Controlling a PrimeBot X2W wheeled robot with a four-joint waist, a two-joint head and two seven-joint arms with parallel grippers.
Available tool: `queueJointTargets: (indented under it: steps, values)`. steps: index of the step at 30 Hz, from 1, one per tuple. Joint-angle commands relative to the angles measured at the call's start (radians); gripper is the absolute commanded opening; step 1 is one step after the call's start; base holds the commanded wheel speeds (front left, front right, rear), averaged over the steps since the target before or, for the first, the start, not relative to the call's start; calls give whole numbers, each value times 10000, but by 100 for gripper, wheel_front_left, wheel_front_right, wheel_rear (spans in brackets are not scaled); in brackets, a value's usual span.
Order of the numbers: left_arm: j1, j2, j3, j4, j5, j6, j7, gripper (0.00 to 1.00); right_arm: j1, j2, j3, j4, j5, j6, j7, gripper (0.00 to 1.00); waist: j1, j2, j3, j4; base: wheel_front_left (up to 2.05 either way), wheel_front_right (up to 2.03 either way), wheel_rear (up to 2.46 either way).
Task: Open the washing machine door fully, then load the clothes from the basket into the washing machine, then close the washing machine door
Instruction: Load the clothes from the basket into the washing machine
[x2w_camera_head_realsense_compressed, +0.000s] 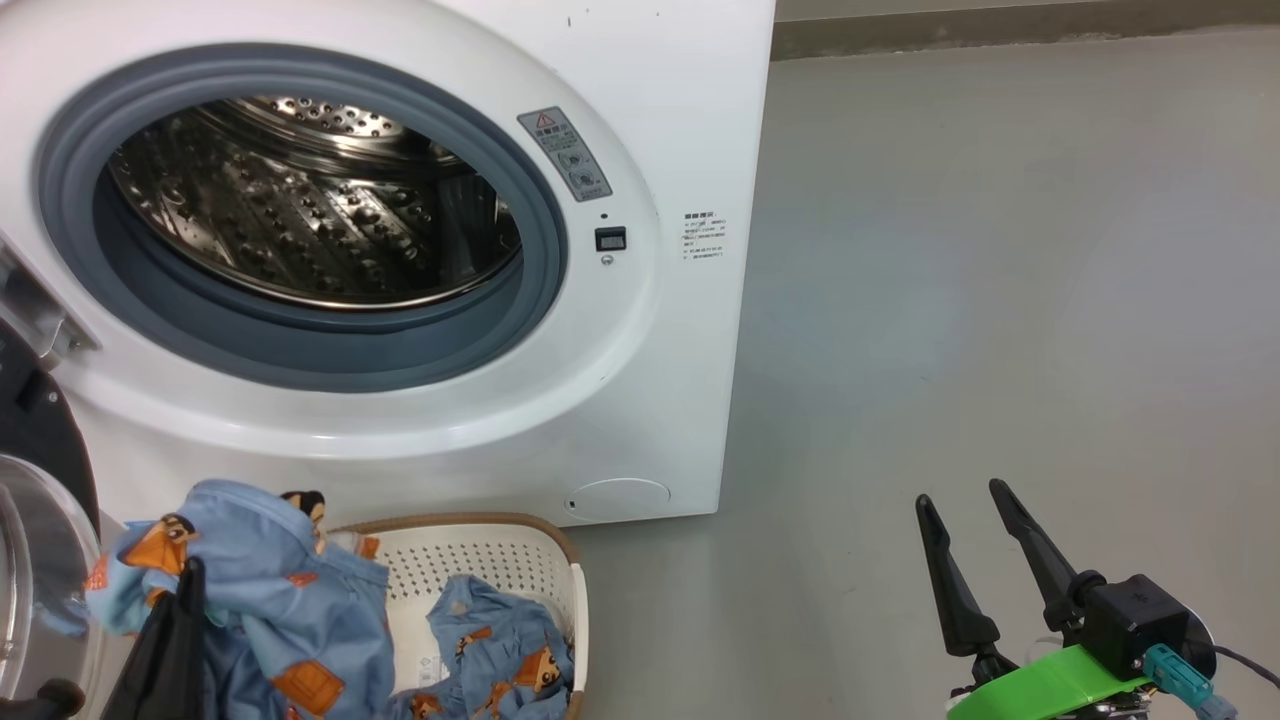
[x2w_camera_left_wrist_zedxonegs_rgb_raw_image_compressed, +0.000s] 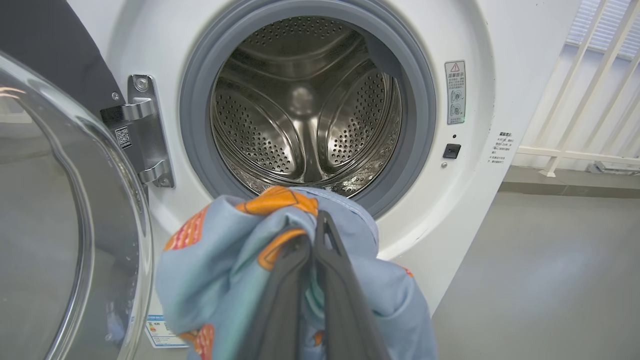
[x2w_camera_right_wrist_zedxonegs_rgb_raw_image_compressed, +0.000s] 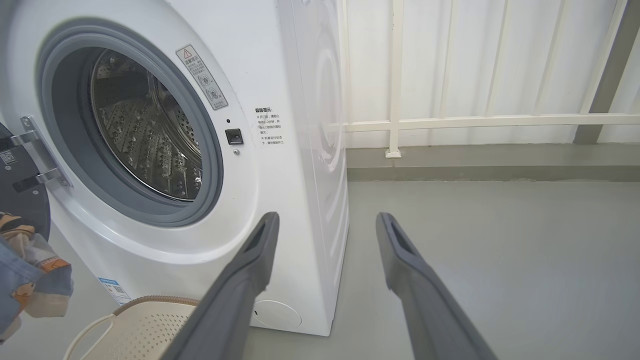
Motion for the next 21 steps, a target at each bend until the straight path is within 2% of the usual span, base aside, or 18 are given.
queueJointTargets:
  steps: [1, 10, 21]
  values:
    - [-230, 120, 464, -285, 116, 54, -95, 0, 1, -31, 281, -237, -38, 62, -48, 100, 0, -1, 3, 0, 0, 0, 0]
    - [-300, 115, 547, -282, 119, 54, -95, 0, 13, -31, 329, -299, -99, 62, -48, 100, 0, -1, 77, -74, 0, 0, 0]
    - [-1061, 251, 519, -237, -112, 54, -95, 0, -80, -31, 411, -562, -175, 62, -48, 100, 0, -1, 939, -365, 0, 0, 0]
